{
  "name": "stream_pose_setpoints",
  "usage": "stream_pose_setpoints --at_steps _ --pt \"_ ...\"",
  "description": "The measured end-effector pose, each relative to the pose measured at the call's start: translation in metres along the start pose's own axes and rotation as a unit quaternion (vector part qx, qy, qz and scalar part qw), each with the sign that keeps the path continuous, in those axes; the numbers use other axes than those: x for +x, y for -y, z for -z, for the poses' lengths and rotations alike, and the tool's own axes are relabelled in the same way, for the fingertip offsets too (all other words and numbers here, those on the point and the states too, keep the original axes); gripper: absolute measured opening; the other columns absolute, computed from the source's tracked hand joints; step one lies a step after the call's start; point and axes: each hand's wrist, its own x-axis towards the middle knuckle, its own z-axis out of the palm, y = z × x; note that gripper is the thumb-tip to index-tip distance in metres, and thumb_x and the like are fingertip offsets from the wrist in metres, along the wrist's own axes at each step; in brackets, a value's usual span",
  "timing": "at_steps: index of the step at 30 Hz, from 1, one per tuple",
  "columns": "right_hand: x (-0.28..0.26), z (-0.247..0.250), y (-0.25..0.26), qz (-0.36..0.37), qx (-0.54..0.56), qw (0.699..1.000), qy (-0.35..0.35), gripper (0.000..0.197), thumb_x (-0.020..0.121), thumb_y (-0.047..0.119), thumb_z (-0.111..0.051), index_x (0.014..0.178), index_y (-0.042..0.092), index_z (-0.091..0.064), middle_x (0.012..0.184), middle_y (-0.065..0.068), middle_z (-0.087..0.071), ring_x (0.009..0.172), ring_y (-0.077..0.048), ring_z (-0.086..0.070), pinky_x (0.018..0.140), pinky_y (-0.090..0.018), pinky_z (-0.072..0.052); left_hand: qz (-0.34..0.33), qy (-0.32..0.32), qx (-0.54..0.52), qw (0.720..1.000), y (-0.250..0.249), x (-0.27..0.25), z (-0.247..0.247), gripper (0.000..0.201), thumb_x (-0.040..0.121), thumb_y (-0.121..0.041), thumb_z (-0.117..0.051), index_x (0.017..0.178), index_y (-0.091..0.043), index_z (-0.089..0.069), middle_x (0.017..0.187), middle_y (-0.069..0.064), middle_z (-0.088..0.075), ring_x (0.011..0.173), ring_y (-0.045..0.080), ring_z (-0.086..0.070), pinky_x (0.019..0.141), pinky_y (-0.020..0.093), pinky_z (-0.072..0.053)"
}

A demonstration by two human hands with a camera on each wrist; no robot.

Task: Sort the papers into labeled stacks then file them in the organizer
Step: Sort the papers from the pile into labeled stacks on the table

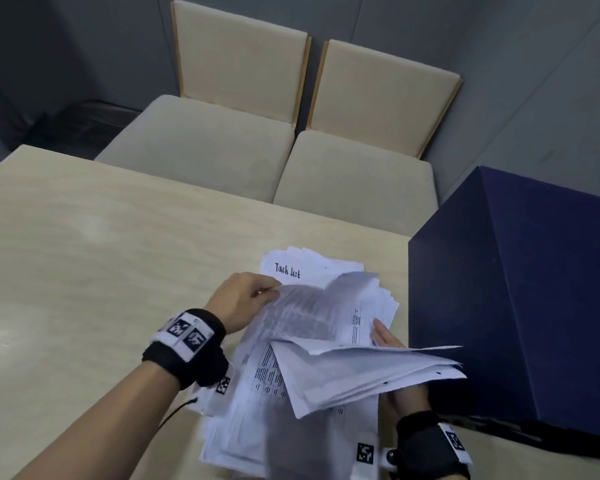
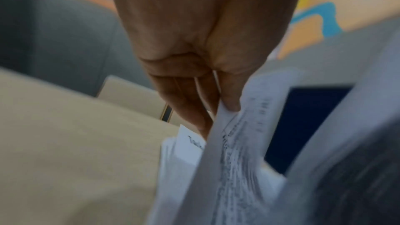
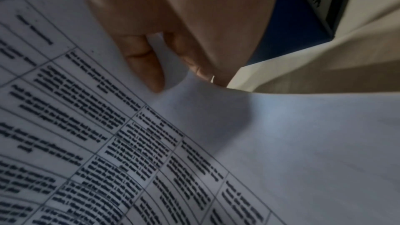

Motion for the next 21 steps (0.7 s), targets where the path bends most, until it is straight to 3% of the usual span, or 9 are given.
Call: stream_pose_setpoints --at_steps 2,3,5,7,9,11,14,17,21 --pt "0.0 -0.001 0.002 0.002 -0.014 0.999 -0.037 0.043 0.097 0.005 -0.037 0.101 0.029 -0.072 0.103 -0.013 -0.066 0.097 -0.014 -0.063 0.09 -0.042 -0.046 0.021 0.076 -0.232 0.969 -0.002 -0.008 0.0 0.015 0.092 -0.003 -0.057 0.09 -0.006 -0.072 0.078 -0.006 -0.068 0.074 0.008 -0.059 0.073 0.024 -0.045" --pt "-0.002 0.0 0.001 0.009 0.002 0.999 -0.04 0.027 0.097 0.016 -0.049 0.084 0.02 -0.073 0.084 -0.012 -0.068 0.082 -0.019 -0.065 0.077 -0.038 -0.052 0.046 0.099 -0.276 0.955 0.0 -0.009 -0.002 0.02 0.089 0.007 -0.054 0.094 0.0 -0.072 0.083 0.002 -0.069 0.079 0.012 -0.061 0.077 0.023 -0.046" --pt "-0.008 0.001 -0.001 0.045 0.03 0.997 -0.055 0.026 0.081 0.033 -0.066 0.069 0.01 -0.068 0.065 -0.002 -0.071 0.067 -0.02 -0.066 0.06 -0.026 -0.054 0.088 0.086 -0.263 0.957 0.007 -0.007 -0.009 0.041 0.082 0.019 -0.043 0.097 -0.004 -0.073 0.094 0.003 -0.073 0.091 0.011 -0.067 0.083 0.021 -0.05" --pt "-0.012 0.0 -0.005 0.067 -0.01 0.993 -0.094 0.011 0.086 0.013 -0.063 0.076 0.013 -0.066 0.065 0.007 -0.071 0.072 -0.016 -0.065 0.066 -0.023 -0.05 0.141 -0.038 -0.138 0.98 0.019 0.001 -0.018 0.032 0.087 0.007 -0.049 0.099 -0.015 -0.069 0.101 -0.002 -0.072 0.098 0.016 -0.067 0.084 0.026 -0.05" --pt "-0.01 0.002 -0.012 0.073 -0.018 0.989 -0.129 0.023 0.079 -0.013 -0.06 0.077 0.01 -0.063 0.068 0.001 -0.07 0.077 -0.023 -0.063 0.068 -0.029 -0.049 0.224 -0.113 -0.003 0.968 0.025 0.004 -0.024 0.01 0.089 -0.021 -0.064 0.098 -0.017 -0.061 0.095 -0.003 -0.067 0.09 0.02 -0.062 0.075 0.028 -0.045" --pt "-0.009 0.003 -0.011 0.06 0.0 0.987 -0.148 0.028 0.074 -0.019 -0.06 0.079 0.008 -0.058 0.068 -0.003 -0.067 0.07 -0.022 -0.063 0.062 -0.028 -0.05 0.262 -0.098 0.058 0.958 0.029 0.004 -0.032 0.022 0.084 -0.034 -0.07 0.084 -0.018 -0.056 0.081 -0.003 -0.061 0.079 0.02 -0.058 0.066 0.027 -0.04" --pt "-0.01 0.006 -0.011 0.063 0.0 0.987 -0.145 0.023 0.073 -0.018 -0.06 0.082 0.003 -0.06 0.07 -0.004 -0.067 0.07 -0.02 -0.062 0.064 -0.029 -0.047 0.227 -0.098 0.111 0.963 0.028 0.006 -0.035 0.03 0.088 -0.031 -0.065 0.066 -0.017 -0.048 0.067 -0.001 -0.055 0.069 0.024 -0.054 0.059 0.027 -0.036" --pt "-0.012 0.006 -0.008 0.103 0.023 0.99 -0.096 0.032 0.076 -0.022 -0.047 0.064 0.006 -0.058 0.062 0.002 -0.064 0.06 -0.011 -0.06 0.064 -0.024 -0.044 0.168 -0.076 0.261 0.947 0.024 0.002 -0.03 0.034 0.099 -0.037 -0.044 0.077 -0.017 -0.062 0.08 0.003 -0.062 0.079 0.026 -0.058 0.065 0.03 -0.037" --pt "-0.013 0.003 -0.006 0.093 0.066 0.993 -0.042 0.026 0.082 -0.014 -0.042 0.071 0.003 -0.058 0.094 -0.005 -0.07 0.085 -0.013 -0.067 0.073 -0.022 -0.051 0.136 -0.059 0.423 0.894 0.011 -0.009 -0.018 0.05 0.103 -0.047 -0.025 0.079 -0.022 -0.061 0.069 -0.002 -0.051 0.068 0.02 -0.046 0.069 0.031 -0.035"
